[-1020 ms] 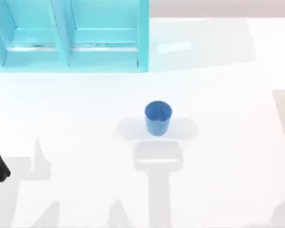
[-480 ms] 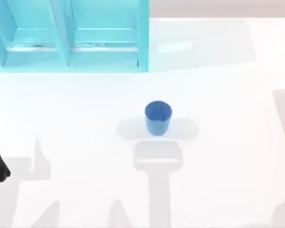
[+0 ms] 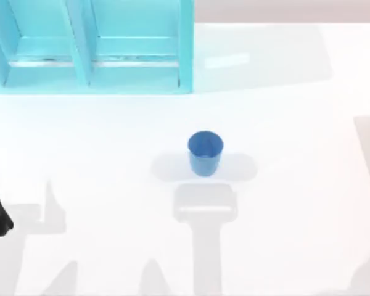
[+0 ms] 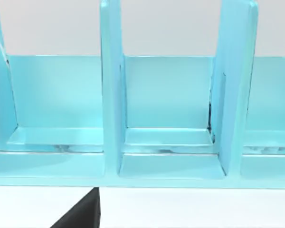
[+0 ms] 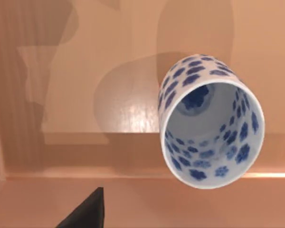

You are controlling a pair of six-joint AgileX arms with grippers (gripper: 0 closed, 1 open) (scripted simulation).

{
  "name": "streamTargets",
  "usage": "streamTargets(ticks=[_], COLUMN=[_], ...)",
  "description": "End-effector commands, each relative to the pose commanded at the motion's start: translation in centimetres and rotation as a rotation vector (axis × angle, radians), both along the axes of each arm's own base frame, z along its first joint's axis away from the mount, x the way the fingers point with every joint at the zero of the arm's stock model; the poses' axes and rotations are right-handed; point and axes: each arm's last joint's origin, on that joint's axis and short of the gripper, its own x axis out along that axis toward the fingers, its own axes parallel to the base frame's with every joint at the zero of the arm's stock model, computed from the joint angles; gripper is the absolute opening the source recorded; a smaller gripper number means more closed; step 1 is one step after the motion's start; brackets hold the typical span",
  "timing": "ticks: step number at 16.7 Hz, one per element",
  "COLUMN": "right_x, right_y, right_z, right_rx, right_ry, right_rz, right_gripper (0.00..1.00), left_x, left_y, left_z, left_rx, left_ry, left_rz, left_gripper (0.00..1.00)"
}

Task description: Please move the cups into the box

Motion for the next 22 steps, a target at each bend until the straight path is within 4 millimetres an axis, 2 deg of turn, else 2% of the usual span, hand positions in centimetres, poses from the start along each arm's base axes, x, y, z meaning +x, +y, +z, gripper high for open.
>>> streamTargets(ticks=[2, 7, 9, 16, 19, 22], right_x=[0.3, 0.2, 0.0, 0.4, 3.5, 9.5], right_y=[-0.1, -0.2, -0.1, 0.2, 1.3, 4.8], right_z=[1.4, 7.7, 9.2, 9.6, 9.6, 9.2], right_rx=[0.004, 0.003, 0.0, 0.002, 0.016, 0.026], right_ry=[0.003, 0.001, -0.001, 0.003, 0.028, 0.062], right_rz=[0.006, -0.004, -0.005, 0.005, 0.06, 0.169], right_gripper=[1.0, 1.0, 1.0, 1.0, 1.0, 1.0], left_x=[0.0, 0.0, 0.0, 0.0, 0.0, 0.0], left_y=[0.0, 0.0, 0.0, 0.0, 0.0, 0.0], left_z=[0.0, 0.0, 0.0, 0.0, 0.0, 0.0], left_rx=[0.0, 0.0, 0.0, 0.0, 0.0, 0.0], left_ry=[0.0, 0.0, 0.0, 0.0, 0.0, 0.0], left_rz=[0.0, 0.0, 0.0, 0.0, 0.0, 0.0], left_gripper=[1.0, 1.0, 1.0, 1.0, 1.0, 1.0])
